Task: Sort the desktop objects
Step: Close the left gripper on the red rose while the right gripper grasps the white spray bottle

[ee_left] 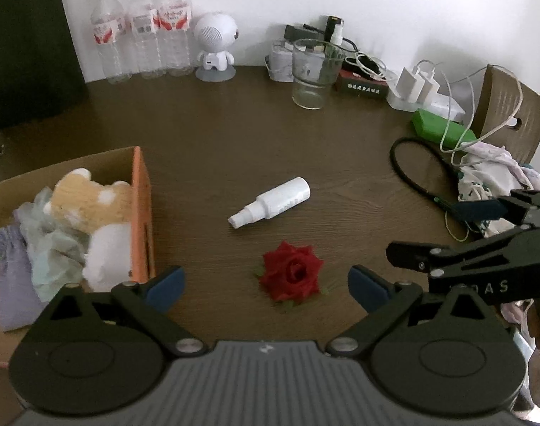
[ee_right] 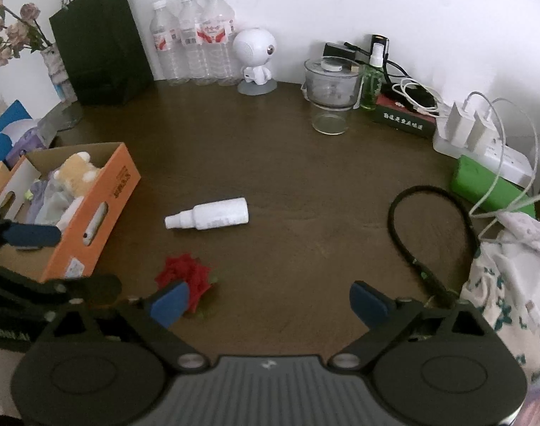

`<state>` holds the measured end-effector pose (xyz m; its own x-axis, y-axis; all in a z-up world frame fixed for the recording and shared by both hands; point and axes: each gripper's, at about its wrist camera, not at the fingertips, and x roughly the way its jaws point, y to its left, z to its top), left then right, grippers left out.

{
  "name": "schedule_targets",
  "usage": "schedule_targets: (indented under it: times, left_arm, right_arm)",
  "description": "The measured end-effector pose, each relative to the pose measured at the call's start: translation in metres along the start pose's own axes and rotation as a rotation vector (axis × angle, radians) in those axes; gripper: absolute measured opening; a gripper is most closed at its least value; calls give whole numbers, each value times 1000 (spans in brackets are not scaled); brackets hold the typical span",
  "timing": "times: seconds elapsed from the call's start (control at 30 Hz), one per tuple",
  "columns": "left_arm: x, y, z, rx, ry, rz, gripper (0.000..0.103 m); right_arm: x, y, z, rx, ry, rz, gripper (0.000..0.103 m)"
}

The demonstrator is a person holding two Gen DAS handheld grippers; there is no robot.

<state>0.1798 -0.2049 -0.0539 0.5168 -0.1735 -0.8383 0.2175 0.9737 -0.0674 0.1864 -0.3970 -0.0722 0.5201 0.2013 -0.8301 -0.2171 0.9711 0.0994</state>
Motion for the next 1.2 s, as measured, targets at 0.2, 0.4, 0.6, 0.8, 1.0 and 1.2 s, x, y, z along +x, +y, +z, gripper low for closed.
schedule_targets:
  times: [0.2,0.4,0.6,0.8,1.0,1.2]
  left_arm:
    - [18,-8,6,-25,13,12,99]
    - [38,-13,4,-27,61,17,98]
    - [52,-17,2,-7,91,21,98]
    - [66,-21,1,28,117,31,98]
    - [75,-21,2,54,129,39,98]
    - [83,-19,1,85,139,55,98]
  right_arm:
    - [16,-17,15,-29,-3,14,97]
    - [33,-21,29,-68,0,62,97]
    - [45,-5,37,-297,-2,68,97]
    - [50,19,41,-644,-20,59,97]
    - [60,36,44,-842,-15,81,97]
    - [70,46,45,-980,-1,100,97]
